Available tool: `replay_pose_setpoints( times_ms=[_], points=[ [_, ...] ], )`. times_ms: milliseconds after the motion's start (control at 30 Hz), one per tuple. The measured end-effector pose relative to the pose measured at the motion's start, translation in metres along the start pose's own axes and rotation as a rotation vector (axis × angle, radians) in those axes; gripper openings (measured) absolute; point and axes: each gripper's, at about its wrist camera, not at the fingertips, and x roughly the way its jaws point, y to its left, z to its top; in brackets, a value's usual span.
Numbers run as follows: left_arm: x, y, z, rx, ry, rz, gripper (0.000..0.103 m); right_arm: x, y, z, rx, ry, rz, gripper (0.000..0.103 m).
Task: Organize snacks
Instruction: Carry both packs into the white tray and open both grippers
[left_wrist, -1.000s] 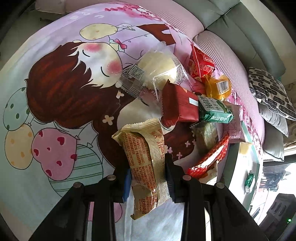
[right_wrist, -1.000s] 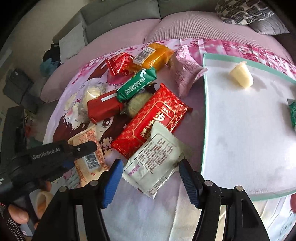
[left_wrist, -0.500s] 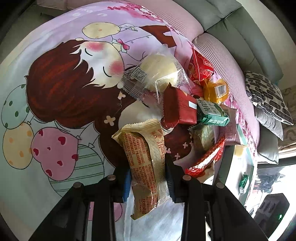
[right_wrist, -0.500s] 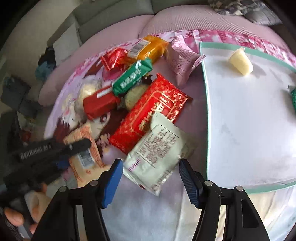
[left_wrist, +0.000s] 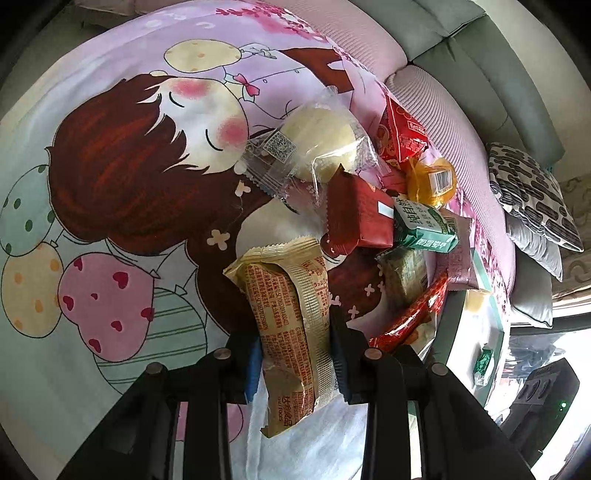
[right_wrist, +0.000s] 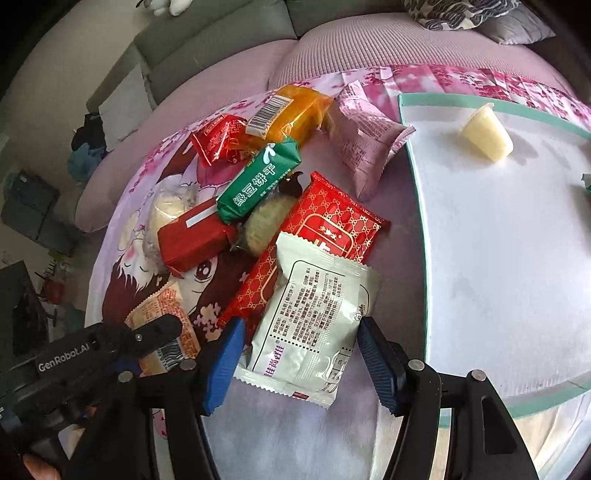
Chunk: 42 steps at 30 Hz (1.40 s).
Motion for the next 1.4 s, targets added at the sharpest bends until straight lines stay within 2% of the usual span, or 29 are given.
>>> replay_pose_setpoints(
  times_ms=[67, 133, 233, 533, 800, 933, 1033, 1200, 1400],
  points=[
    [0.001, -0.001, 0.0, 0.002, 0.001, 0.005, 0.034, 0.001, 0.001, 0.001, -0.003, -0.007, -0.003, 0.066],
    [0.003, -0.004, -0.001, 0.004, 0.0, 0.009, 0.034, 0.002, 0.001, 0.001, -0.006, -0.013, -0.009, 0.058],
    [0.003, -0.006, -0.001, 0.008, -0.008, 0.015, 0.034, 0.0, -0.003, 0.001, 0.003, -0.028, -0.003, 0.055],
    [-0.009, -0.016, -0.005, 0.035, -0.041, 0.003, 0.034, -0.023, -0.012, 0.0, 0.018, -0.081, 0.039, 0.055],
    [-0.032, -0.042, -0.011, 0.097, -0.115, -0.033, 0.034, -0.059, -0.018, 0.001, 0.028, -0.159, 0.091, 0.055],
    [-0.037, -0.071, -0.018, 0.18, -0.137, -0.067, 0.034, -0.073, -0.033, 0.004, 0.063, -0.196, 0.085, 0.055],
    [-0.035, -0.1, -0.026, 0.258, -0.142, -0.096, 0.034, -0.085, -0.059, 0.006, 0.124, -0.224, 0.055, 0.055],
    [-0.025, -0.148, -0.045, 0.39, -0.13, -0.158, 0.034, -0.116, -0.109, 0.008, 0.228, -0.297, -0.039, 0.055],
    [-0.003, -0.197, -0.07, 0.524, -0.098, -0.218, 0.034, -0.145, -0.166, -0.003, 0.347, -0.361, -0.113, 0.055]
  ],
)
